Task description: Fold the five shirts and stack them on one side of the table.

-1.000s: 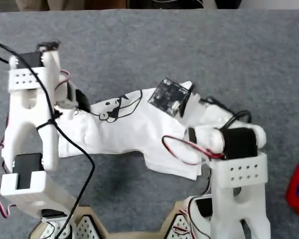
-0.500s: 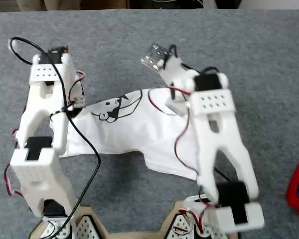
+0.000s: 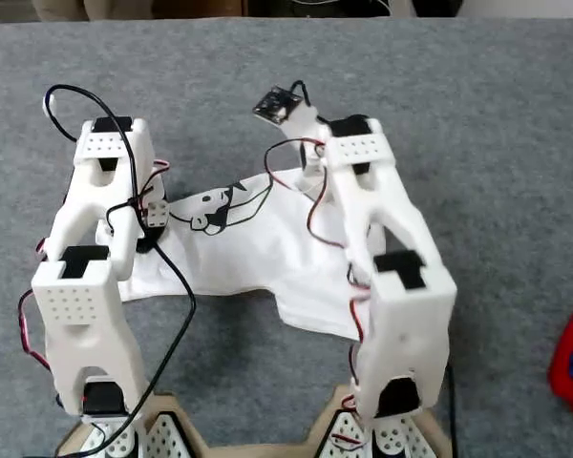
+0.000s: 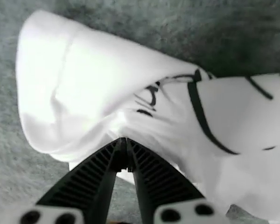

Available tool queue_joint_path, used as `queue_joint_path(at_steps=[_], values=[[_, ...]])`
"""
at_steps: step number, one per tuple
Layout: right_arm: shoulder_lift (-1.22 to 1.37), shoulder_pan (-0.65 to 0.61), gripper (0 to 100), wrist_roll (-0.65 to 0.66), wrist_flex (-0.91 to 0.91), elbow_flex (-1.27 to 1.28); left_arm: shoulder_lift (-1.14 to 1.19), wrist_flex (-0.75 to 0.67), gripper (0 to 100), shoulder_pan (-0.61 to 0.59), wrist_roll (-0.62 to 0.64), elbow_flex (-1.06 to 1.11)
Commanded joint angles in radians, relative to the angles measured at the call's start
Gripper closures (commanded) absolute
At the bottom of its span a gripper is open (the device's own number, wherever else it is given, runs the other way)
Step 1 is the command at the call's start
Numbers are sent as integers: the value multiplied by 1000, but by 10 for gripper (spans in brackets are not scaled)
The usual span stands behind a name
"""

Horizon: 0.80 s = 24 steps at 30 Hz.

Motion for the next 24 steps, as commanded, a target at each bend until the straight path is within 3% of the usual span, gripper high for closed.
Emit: queue_joint_path(at_steps=[1, 16, 24], values=[[84, 58, 993, -3, 43, -173, -10, 61, 979, -20, 6, -29], [401, 131, 993, 0, 265, -682, -10, 84, 980, -227, -155, 95], [504, 153, 993, 0, 345, -862, -18, 87, 980, -241, -163, 195]])
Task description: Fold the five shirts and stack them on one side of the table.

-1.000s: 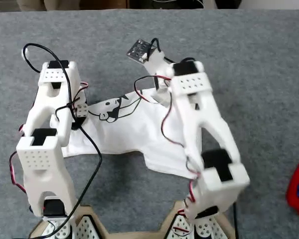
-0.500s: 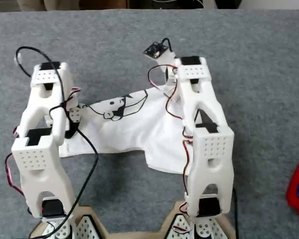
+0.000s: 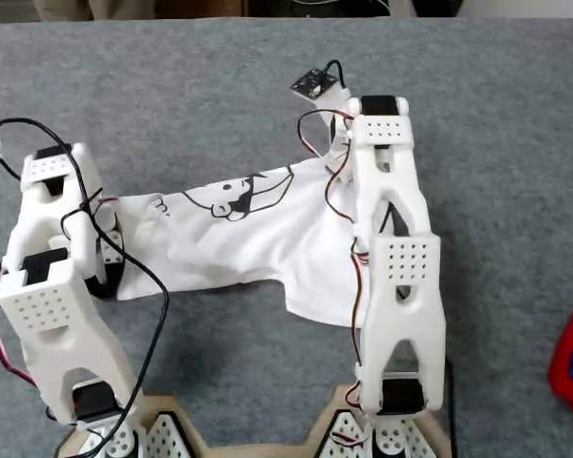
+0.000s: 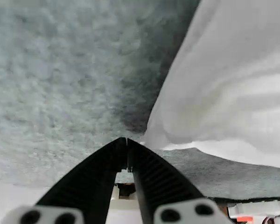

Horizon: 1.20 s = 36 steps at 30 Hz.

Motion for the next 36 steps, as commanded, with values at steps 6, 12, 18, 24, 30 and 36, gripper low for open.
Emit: queue_joint_path(at_steps=[6, 12, 18, 24, 30, 36], values=[[67, 35, 993, 0, 72, -183, -189, 15, 980, 71, 78, -233], [99, 33, 993, 0, 100, -240, -239, -26, 980, 304, 233, -517], [105, 33, 993, 0, 100, -248, -90, -166, 980, 413, 287, -537], [105, 33, 993, 0, 100, -248, 73, -161, 980, 434, 281, -537], [105, 33, 993, 0, 98, -248, 104, -49, 980, 400, 222, -534], [105, 33, 993, 0, 97, -248, 101, 68, 980, 394, 115, -512]])
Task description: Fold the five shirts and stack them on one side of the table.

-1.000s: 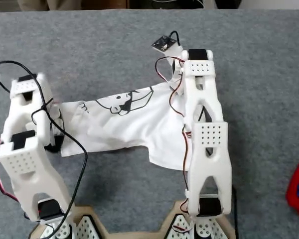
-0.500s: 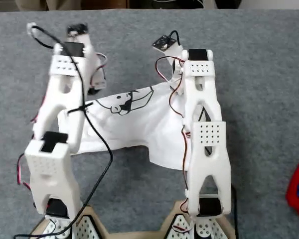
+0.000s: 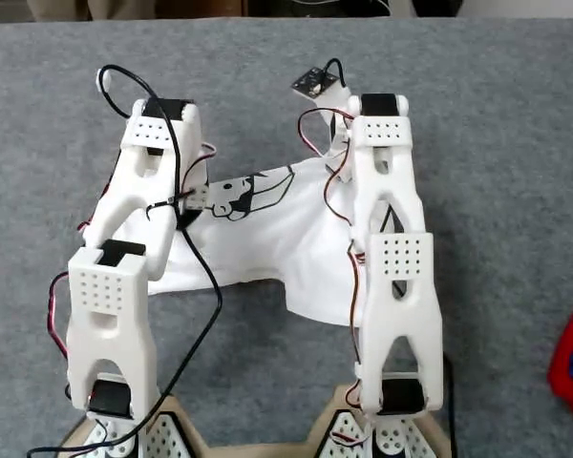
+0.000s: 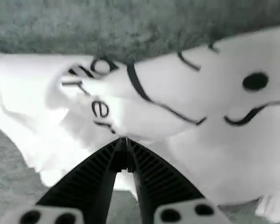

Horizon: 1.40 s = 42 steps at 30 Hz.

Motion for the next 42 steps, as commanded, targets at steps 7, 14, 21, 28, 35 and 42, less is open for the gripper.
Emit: queue_joint_path(at_steps=[7, 14, 21, 28, 35, 42], values=[[-4, 31, 993, 0, 0, -45, -116, 34, 980, -37, -92, 157], [-2, 31, 993, 0, -2, -45, -248, 34, 980, -41, -241, 425], [-2, 31, 993, 0, -2, -45, -389, 34, 980, -127, -315, 539], [-2, 31, 993, 0, -3, -45, -475, 34, 980, -236, -387, 585], [-2, 22, 993, 0, -3, -45, -499, 29, 980, -114, -242, 345], [-2, 22, 993, 0, -3, -45, -321, -68, 980, -18, -115, 259]])
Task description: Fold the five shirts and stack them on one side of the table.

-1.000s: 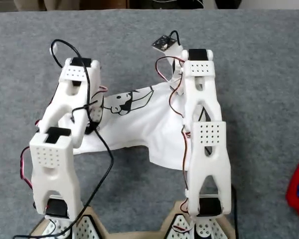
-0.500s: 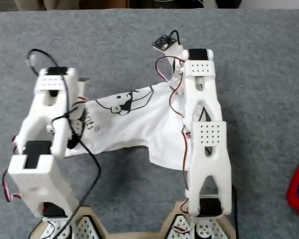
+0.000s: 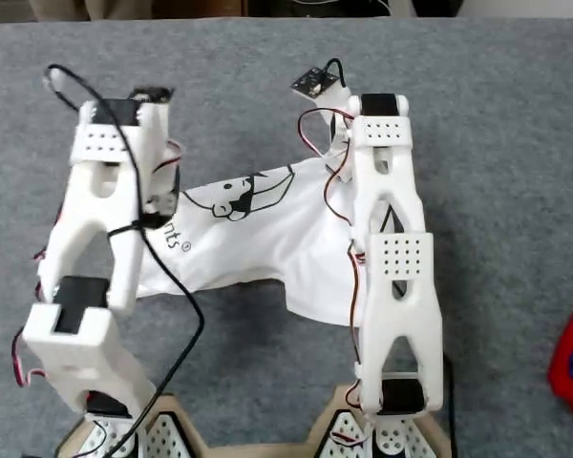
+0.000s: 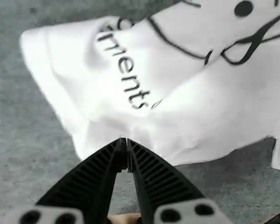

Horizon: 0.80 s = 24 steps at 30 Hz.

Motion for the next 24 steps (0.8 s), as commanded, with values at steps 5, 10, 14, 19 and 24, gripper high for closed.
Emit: queue_joint_path(at_steps=[5, 10, 14, 19, 24], values=[[-2, 24, 993, 0, -3, -45, 231, 26, 980, -23, 17, 23], [-2, 24, 993, 0, -3, -45, 306, 29, 980, -176, -80, 123], [-2, 24, 993, 0, -5, -45, 306, 31, 980, -255, -141, 121], [-2, 24, 993, 0, -5, -45, 306, 31, 980, -259, -140, 72], [-2, 22, 993, 0, -5, -45, 306, 31, 980, -238, -68, -143]])
